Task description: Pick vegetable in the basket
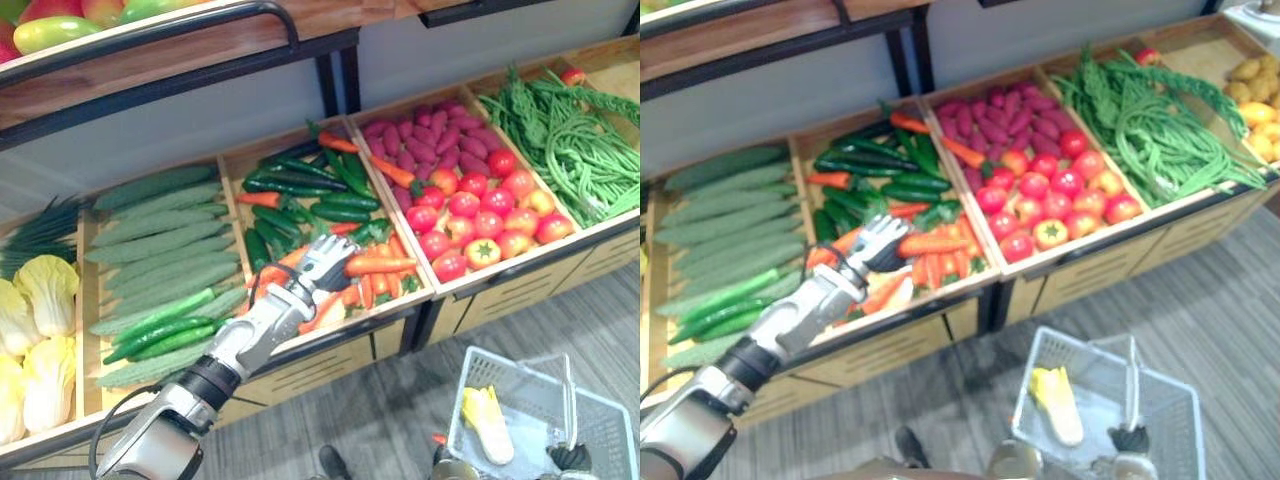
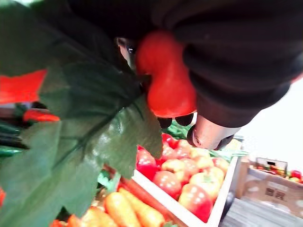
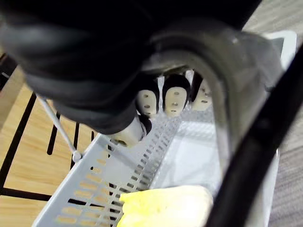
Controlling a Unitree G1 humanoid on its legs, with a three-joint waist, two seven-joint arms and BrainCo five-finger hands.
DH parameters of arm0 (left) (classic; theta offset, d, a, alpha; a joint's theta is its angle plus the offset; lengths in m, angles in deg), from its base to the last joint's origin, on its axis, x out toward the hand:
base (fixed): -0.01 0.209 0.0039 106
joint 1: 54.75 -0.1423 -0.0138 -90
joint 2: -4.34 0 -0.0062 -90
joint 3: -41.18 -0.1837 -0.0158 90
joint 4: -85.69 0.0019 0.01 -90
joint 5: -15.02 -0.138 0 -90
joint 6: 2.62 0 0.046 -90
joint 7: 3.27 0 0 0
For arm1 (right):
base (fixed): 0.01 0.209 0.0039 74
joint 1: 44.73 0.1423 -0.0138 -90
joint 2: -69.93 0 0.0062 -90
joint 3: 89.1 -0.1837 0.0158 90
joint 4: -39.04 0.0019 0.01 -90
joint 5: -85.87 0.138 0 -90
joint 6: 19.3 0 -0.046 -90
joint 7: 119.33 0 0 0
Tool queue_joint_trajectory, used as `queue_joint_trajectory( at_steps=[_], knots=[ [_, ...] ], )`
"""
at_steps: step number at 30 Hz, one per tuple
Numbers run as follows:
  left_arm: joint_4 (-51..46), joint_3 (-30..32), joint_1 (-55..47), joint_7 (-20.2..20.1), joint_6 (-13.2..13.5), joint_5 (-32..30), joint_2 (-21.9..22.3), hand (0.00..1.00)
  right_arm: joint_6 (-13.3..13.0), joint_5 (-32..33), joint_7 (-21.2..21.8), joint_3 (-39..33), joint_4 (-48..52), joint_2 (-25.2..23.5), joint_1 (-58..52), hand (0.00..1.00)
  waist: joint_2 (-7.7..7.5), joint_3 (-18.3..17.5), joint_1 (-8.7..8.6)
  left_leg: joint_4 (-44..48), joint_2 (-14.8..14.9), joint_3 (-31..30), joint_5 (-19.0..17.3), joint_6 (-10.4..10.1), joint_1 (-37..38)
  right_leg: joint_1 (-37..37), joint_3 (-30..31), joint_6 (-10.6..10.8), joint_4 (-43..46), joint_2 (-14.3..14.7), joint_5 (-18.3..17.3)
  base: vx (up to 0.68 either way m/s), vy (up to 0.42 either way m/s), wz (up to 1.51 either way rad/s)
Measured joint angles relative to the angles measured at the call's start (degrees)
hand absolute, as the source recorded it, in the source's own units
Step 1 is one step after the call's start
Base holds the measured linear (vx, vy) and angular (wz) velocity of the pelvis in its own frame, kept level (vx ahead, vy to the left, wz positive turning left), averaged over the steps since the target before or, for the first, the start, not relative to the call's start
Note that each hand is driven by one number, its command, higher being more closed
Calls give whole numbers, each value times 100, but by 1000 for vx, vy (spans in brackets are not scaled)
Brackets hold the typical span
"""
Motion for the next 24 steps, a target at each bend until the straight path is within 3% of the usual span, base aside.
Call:
queue_joint_trajectory(
  at_steps=[5, 14, 19, 24],
  knots=[
    [-256, -225, 1, -109, 138, 198, -4, 100, 37, -276, 191, 52, 546, 496, 15, 100, -13, -102, -5, -11, 36, 208, -5, -7, 62, -96, 228, -16, 34, 75, 16, -3, -5, -22],
    [-752, -593, 3, -336, 410, 437, -157, 100, -70, -595, 485, 1164, 2007, 1964, 115, 100, -128, -201, -151, -14, 106, 773, -67, -61, 270, -227, 815, -8, -158, 187, 206, -25, 7, -33],
    [-963, -860, 4, -453, 625, 661, -208, 100, -416, -582, 912, 1965, 2283, 2586, 225, 100, -162, -225, -231, -13, 95, 1014, -94, -76, 318, -288, 1082, 10, -305, 231, 364, -12, 1, -31],
    [-1124, -1024, 13, -605, 656, 729, -248, 100, -564, -574, 1231, 2567, 2471, 2814, 399, 100, -203, -247, -293, -11, 81, 1283, -157, -58, 458, -284, 1314, 9, -353, 265, 462, 8, 4, -30]
  ],
)
